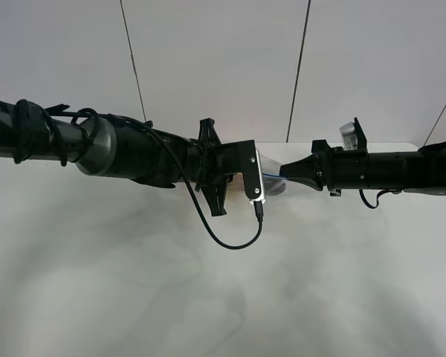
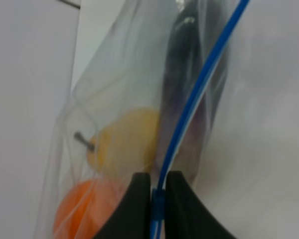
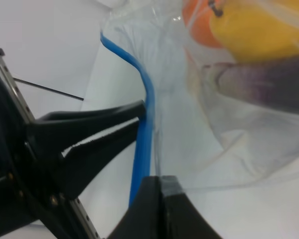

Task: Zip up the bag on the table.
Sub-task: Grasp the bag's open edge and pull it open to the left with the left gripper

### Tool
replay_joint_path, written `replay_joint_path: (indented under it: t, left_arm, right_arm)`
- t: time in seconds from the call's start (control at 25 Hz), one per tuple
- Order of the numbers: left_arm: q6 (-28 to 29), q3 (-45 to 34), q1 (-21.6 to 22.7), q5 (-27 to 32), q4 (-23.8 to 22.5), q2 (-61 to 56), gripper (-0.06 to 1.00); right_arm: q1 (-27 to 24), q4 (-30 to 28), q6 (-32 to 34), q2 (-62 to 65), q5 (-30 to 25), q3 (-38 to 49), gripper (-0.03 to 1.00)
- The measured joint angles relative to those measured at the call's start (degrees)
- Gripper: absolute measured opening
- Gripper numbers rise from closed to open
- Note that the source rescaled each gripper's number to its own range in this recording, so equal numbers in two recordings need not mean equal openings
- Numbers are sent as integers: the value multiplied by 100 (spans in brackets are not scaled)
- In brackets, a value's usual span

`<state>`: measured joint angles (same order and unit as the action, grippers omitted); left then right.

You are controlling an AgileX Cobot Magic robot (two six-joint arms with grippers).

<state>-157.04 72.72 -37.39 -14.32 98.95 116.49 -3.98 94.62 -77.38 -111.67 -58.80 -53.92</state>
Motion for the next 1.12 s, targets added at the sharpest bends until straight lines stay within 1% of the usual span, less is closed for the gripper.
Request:
replay_joint_path:
  t: [0.16, 0.32, 1.12]
  left_arm:
    - [-6, 0, 139, -213, 3, 0, 0]
    - [-6, 0, 382, -372, 3, 0, 0]
    - [16, 0, 1184, -296, 3, 0, 0]
  right_arm:
    - [0, 0, 0, 0, 36, 0, 0]
    - [0, 0, 0, 0, 36, 0, 0]
    - [0, 0, 0, 0, 36, 0, 0]
